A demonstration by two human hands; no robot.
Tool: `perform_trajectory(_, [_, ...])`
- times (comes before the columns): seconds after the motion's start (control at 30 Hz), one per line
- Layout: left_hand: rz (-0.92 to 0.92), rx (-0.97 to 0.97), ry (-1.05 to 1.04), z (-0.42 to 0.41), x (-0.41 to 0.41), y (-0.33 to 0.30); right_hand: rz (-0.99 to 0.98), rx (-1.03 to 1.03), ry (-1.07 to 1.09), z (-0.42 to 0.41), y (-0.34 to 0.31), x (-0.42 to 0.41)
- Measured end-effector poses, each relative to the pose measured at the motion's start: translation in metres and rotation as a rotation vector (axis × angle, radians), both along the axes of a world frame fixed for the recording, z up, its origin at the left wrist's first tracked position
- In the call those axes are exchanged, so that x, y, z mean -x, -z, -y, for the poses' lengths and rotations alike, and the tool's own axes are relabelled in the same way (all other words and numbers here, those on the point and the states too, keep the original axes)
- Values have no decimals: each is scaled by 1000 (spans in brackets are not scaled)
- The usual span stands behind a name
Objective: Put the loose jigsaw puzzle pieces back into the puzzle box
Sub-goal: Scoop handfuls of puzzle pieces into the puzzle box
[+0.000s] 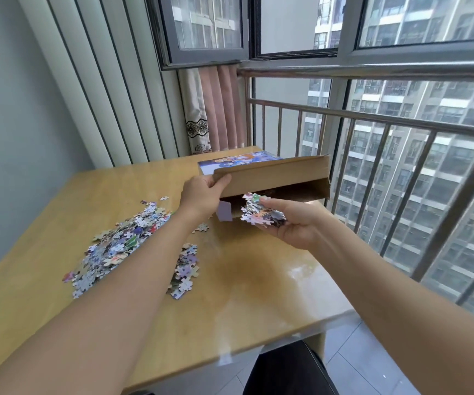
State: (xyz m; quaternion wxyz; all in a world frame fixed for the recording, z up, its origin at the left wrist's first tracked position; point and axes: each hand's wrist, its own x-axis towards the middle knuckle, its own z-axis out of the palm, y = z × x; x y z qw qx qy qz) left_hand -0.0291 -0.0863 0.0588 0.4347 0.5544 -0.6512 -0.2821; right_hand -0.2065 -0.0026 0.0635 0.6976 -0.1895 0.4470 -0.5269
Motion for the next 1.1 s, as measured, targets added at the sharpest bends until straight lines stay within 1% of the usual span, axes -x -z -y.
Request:
perform_trajectory(0.13, [-3,-9,21,-4,3,-8,-33,-35,96,11,-5,14])
perform_trajectory(0.27, [-14,2,7,-8,2,-12,-114,-63,108,17,-6,14])
perform_trajectory(0.4, [0,15,-4,-10,3,-18,-150,-74,109,21,-7,15])
perform_trajectory(0.57, [2,24,1,-14,4,-24,-216,-53,129,24,-12,15])
perform_trajectory(0.73, [1,26,27,-14,5,-24,-226,-54,175,30,-17,11])
perform_trajectory(0.83, [9,27,24,-15,6,-24,-157,-53,245,39,-22,5])
perform_trajectory(0.9, [6,26,27,-15,6,-24,-68,-32,291,45,-25,1])
perform_trajectory(0.93, [1,27,34,-15,5,-25,10,-25,320,47,-27,-1])
perform_trajectory(1.03, [-12,28,52,-14,2,-27,345,12,401,51,-29,-2])
perform_trajectory(1.1, [-11,38,53,-13,0,-28,466,68,424,55,-28,2])
